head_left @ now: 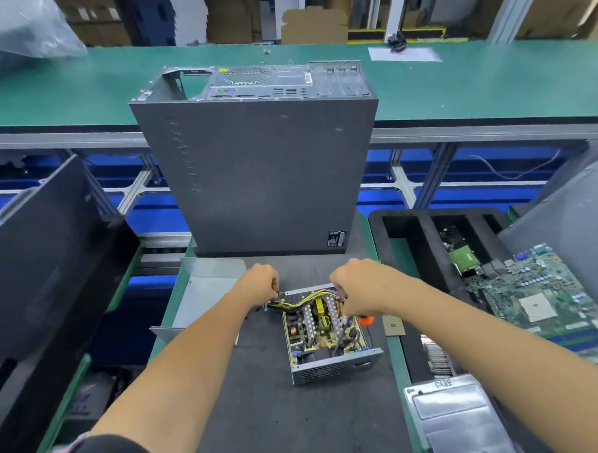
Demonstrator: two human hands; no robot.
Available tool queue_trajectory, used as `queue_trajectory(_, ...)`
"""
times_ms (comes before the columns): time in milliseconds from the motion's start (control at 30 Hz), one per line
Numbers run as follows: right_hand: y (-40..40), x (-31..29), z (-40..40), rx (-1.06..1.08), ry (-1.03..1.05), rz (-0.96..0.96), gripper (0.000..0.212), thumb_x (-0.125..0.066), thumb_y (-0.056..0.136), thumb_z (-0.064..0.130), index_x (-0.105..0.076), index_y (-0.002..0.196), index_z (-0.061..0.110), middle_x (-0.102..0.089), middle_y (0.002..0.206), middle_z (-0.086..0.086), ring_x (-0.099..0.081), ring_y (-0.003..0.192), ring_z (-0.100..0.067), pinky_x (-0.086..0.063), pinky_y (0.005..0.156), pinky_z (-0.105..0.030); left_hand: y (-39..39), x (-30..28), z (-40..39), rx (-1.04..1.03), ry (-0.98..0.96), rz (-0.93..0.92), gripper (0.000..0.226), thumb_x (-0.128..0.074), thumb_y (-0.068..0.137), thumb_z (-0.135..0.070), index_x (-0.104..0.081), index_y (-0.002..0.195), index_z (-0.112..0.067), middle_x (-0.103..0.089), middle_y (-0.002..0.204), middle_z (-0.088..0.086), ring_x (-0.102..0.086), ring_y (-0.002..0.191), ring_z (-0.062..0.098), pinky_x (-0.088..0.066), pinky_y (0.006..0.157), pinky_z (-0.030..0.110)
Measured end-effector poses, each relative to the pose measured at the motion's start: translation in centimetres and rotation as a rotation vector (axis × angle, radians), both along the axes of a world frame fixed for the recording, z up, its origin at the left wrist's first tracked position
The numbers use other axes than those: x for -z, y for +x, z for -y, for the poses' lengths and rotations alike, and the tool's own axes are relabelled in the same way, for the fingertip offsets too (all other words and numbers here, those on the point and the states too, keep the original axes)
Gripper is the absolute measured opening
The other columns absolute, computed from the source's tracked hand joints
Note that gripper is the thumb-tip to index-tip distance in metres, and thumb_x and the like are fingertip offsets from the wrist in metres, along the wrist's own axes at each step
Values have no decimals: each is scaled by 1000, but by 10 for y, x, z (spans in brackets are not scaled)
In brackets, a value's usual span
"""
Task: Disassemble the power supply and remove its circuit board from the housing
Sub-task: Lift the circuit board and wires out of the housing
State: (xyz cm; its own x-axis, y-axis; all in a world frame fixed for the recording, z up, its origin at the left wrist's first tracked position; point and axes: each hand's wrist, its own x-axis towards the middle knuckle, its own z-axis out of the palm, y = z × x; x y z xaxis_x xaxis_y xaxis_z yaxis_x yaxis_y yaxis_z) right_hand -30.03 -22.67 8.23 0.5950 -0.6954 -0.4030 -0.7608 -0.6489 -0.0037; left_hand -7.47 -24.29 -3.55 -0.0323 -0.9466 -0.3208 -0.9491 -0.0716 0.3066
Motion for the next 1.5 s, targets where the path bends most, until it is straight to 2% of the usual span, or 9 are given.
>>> queue_trajectory(200,-14,1,5,65,8,38,11,-62,80,15,-55,87,9,-62,94,-10,-60,83,-27,-54,70,-36,-3,13,1,31,-1,32,10,-63,79,-6,-69,81,-14,-69,89,5,-62,86,23,-47,71,28)
queue_trajectory(367,-15,10,10,87,17,111,28,-65,81,11,-42,95,12,-52,86,-6,-53,73,-23,-48,59,-37,-8,9,0,11,-97,19,13,-56,86,-12,-68,82,-15,-68,91,3,-59,89,22,-48,77,32)
queue_trajectory(533,-13,25,23,220,61,261,39,-72,81,28,-39,96,13,-47,82,-3,-43,61,-13,-32,47,-29,-30,-21,-5,-28,-401,-275,11,-57,86,-15,-66,81,-18,-61,83,-5,-54,80,13,-40,70,25)
queue_trajectory(767,-11,36,69,438,116,192,10,-49,88,17,-43,85,10,-47,77,-6,-49,63,-21,-34,49,-29,-52,-40,-9,227,-278,-149,11,-56,87,-21,-67,89,-21,-60,88,-8,-55,83,11,-47,73,29)
queue_trajectory(933,-17,51,95,547,237,208,13,-53,86,15,-52,77,6,-53,68,-11,-52,47,-24,-40,46,-25,-61,-31,-7,173,-110,-225,8,-60,88,-29,-65,89,-22,-64,88,-8,-58,81,11,-49,73,29)
queue_trajectory(1100,-30,75,105,558,393,260,33,-58,91,18,-40,64,11,-43,64,-10,-43,45,-23,-42,47,-24,-70,-27,-7,183,-97,-233,8,-56,91,-24,-63,94,-23,-59,87,-10,-55,80,12,-44,71,26)
queue_trajectory(1233,-29,91,100,532,468,250,15,-55,96,15,-58,106,4,-56,107,-14,-61,78,-29,-58,62,-34,-76,-40,-10,258,-163,-201,7,-56,88,-14,-54,90,-22,-54,87,-8,-52,79,15,-43,69,28)
queue_trajectory(1333,-24,96,96,530,547,260,33,-51,96,6,-52,129,12,-45,125,-8,-62,100,-31,-58,81,-41,-83,-54,-18,439,-156,-194,13,-63,82,-15,-54,80,-24,-53,86,-7,-51,81,12,-43,72,28)
queue_trajectory(1500,-24,84,100,512,571,226,37,-51,95,8,-48,132,12,-48,120,-13,-61,69,-26,-55,64,-31,-95,-63,-30,567,358,-193,32,-77,72,-47,-64,88,-22,-65,78,-9,-60,74,10,-48,70,27)
